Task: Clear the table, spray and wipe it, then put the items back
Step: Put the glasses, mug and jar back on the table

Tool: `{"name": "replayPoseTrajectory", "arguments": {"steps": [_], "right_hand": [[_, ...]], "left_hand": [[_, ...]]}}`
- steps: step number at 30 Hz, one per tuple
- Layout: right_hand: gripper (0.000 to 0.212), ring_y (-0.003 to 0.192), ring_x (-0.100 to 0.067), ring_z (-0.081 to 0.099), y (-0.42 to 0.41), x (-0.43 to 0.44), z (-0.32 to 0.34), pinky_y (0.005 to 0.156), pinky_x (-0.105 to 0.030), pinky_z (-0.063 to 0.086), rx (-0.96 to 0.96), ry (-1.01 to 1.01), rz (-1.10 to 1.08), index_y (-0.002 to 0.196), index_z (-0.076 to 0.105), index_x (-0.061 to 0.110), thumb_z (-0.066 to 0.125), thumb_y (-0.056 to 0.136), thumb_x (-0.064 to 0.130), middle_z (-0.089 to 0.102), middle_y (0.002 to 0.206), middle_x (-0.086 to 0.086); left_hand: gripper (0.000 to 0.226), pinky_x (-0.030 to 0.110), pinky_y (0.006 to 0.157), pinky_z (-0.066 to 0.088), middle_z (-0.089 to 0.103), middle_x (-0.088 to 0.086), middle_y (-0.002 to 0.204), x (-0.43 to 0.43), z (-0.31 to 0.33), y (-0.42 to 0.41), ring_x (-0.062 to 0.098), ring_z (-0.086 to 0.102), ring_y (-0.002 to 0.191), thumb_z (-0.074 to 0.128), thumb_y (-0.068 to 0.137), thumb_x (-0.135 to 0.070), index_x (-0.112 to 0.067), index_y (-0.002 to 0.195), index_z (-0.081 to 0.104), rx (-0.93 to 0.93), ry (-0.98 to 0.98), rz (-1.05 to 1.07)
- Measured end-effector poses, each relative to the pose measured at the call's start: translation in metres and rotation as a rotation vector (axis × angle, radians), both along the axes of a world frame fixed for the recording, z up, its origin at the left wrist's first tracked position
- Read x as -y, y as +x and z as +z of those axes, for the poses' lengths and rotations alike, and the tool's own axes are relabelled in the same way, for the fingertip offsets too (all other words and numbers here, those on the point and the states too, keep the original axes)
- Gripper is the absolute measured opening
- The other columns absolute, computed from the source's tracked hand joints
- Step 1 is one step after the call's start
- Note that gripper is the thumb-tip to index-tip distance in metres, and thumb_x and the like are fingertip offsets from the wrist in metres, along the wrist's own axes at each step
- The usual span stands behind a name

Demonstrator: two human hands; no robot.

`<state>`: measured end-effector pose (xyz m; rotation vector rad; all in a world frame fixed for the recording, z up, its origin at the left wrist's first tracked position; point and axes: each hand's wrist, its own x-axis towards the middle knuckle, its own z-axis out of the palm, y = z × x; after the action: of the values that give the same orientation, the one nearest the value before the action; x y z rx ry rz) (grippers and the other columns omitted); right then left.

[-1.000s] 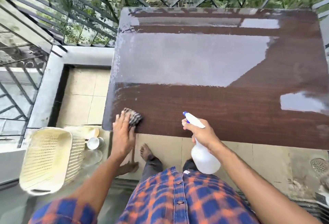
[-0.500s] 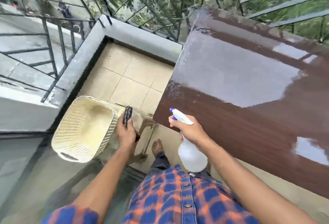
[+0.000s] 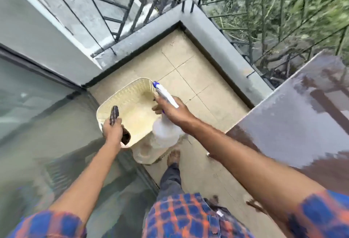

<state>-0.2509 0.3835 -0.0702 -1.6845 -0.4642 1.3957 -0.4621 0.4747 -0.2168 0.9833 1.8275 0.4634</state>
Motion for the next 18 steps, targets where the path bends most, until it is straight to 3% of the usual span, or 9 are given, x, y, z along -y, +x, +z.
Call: {"name": "replayPoseTrajectory", "arguments": {"steps": [2,6,8,11,13,16,18], "right_hand": [[0.028,0.083,-0.011,0.07,-0.009,-0.038,-0.012,0.085,-0.026,0.053,0.05,-0.003,0.037,0.101,0.072,0.024,0.062,0.097,0.05,0.075,0.095,-0.003],[0.027,0.1,-0.02,0.072,-0.029,-0.095,-0.056,0.099,-0.04,0.052,0.152,-0.017,0.133,0.103,0.069,0.034,0.06,0.094,0.058,0.076,0.104,-0.006],[0.03,0.101,-0.024,0.07,-0.033,-0.107,-0.079,0.098,-0.042,0.053,0.219,-0.011,0.199,0.107,0.068,0.029,0.058,0.097,0.055,0.075,0.106,-0.01],[0.041,0.104,-0.018,0.063,-0.039,-0.119,-0.113,0.091,-0.031,0.047,0.263,-0.017,0.246,0.129,0.063,0.024,0.057,0.1,0.052,0.069,0.114,-0.005],[0.039,0.089,-0.019,0.065,-0.044,-0.121,-0.133,0.081,-0.033,0.05,0.322,0.021,0.238,0.123,0.065,0.016,0.059,0.1,0.047,0.069,0.1,-0.005],[0.043,0.093,-0.027,0.068,-0.049,-0.118,-0.159,0.084,-0.045,0.057,0.452,0.085,0.25,0.12,0.066,0.012,0.061,0.098,0.049,0.071,0.102,-0.01],[0.041,0.092,-0.027,0.067,-0.049,-0.111,-0.172,0.083,-0.045,0.056,0.524,0.12,0.328,0.118,0.066,0.011,0.062,0.097,0.047,0.069,0.1,-0.007]], "left_hand": [[0.029,0.038,0.084,0.048,0.064,0.011,0.103,-0.009,-0.009,0.003,0.032,0.061,0.099,0.061,0.093,-0.026,-0.013,0.119,0.062,-0.045,-0.048,-0.023],[0.031,0.033,0.085,0.044,0.065,0.013,0.116,-0.02,-0.033,0.012,0.034,0.06,0.105,0.059,0.095,-0.025,-0.016,0.125,0.059,-0.147,-0.084,-0.153],[0.036,0.036,0.093,0.044,0.06,0.015,0.125,-0.022,-0.047,0.019,0.036,0.057,0.112,0.058,0.096,-0.024,-0.015,0.131,0.056,-0.206,-0.029,-0.2],[0.045,0.04,0.11,0.034,0.05,0.016,0.14,-0.031,-0.072,0.028,0.036,0.045,0.129,0.058,0.097,-0.026,-0.014,0.139,0.049,-0.307,0.019,-0.223],[0.053,0.043,0.116,0.026,0.04,0.016,0.15,-0.031,-0.085,0.033,0.036,0.034,0.139,0.057,0.097,-0.031,-0.015,0.145,0.042,-0.363,0.007,-0.247],[0.062,0.047,0.122,0.017,0.021,0.013,0.161,-0.022,-0.098,0.033,0.035,0.019,0.148,0.054,0.098,-0.032,-0.022,0.153,0.028,-0.402,-0.034,-0.342],[0.064,0.046,0.123,0.013,0.018,0.012,0.163,-0.016,-0.106,0.029,0.034,0.016,0.15,0.053,0.097,-0.028,-0.023,0.155,0.025,-0.398,-0.09,-0.373]]}}
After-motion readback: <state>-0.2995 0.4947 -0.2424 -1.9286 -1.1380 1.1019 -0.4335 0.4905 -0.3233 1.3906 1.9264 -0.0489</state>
